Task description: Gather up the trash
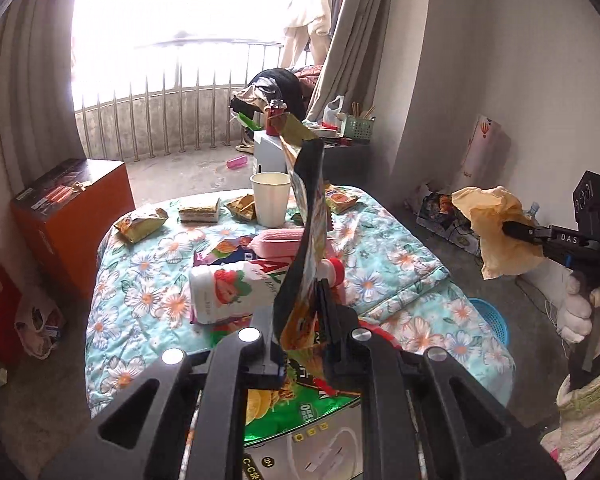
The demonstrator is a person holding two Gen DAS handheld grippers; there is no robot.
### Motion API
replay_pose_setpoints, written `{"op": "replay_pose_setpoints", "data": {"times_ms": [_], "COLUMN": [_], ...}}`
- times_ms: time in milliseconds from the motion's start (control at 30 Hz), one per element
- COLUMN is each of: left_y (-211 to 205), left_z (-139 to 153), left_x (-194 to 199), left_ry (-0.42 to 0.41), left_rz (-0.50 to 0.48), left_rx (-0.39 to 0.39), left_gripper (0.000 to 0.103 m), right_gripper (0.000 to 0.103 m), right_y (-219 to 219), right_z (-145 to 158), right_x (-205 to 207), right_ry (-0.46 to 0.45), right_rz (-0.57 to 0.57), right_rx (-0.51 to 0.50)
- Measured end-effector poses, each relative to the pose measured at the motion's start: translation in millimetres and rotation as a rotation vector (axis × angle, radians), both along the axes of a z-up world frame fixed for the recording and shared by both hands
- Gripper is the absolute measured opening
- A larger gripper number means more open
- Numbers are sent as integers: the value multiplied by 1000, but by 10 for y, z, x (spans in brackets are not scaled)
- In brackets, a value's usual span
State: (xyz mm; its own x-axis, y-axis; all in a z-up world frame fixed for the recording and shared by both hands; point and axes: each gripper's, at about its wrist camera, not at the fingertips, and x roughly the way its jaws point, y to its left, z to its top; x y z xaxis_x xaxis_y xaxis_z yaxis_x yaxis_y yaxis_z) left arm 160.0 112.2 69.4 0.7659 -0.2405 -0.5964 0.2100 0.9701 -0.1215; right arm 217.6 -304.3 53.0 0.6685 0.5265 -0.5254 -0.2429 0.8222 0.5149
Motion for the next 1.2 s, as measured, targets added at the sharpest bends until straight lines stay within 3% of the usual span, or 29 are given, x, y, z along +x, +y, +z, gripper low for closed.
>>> {"op": "replay_pose_setpoints", "data": {"times_ms": [133,267,433,600,867,900,933,967,1000,1100,1200], "left_y": [-799,-1760,-3030,-4142,-5512,-5657,-5787,-5933,-6018,-6198,-6228], "left_z": [71,-53,-446,-1010,-1996,-2122,-2242,-2353,-2452,-2583,-2516], "left_x": [267,605,965,1194,1444,1440,1461,1465,1478,1537,1554], "left_ry": [36,135,275,385,554,572,599,623,636,635,633], "left_rz": [-221,-442,-651,-786,-903,-908,-920,-924,-911,-882,-870], "left_rx": [-19,5,124,268,375,387,387,379,365,294,194], "left_gripper": [12,13,15,17,18,20,29,39,43,47,51], "right_gripper": [4,4,4,5,8,11,16,32,51,54,54], "right_y": [-646,-1264,-1980,-2582,-3347,-3431,-3509,-3577,-3642,-3815,-3864], "right_z": [-154,-393,-830,-1389,-2241,-2331,-2419,-2506,-2589,-2757,-2792], "right_x": [-81,-156,-210,-160,106,134,186,233,271,252,172], "right_ry": [41,104,220,353,535,553,571,586,603,643,639], "right_rz": [-134,-281,-444,-560,-674,-699,-725,-741,-769,-850,-847], "right_rx": [17,22,67,154,271,279,277,271,260,201,201]}}
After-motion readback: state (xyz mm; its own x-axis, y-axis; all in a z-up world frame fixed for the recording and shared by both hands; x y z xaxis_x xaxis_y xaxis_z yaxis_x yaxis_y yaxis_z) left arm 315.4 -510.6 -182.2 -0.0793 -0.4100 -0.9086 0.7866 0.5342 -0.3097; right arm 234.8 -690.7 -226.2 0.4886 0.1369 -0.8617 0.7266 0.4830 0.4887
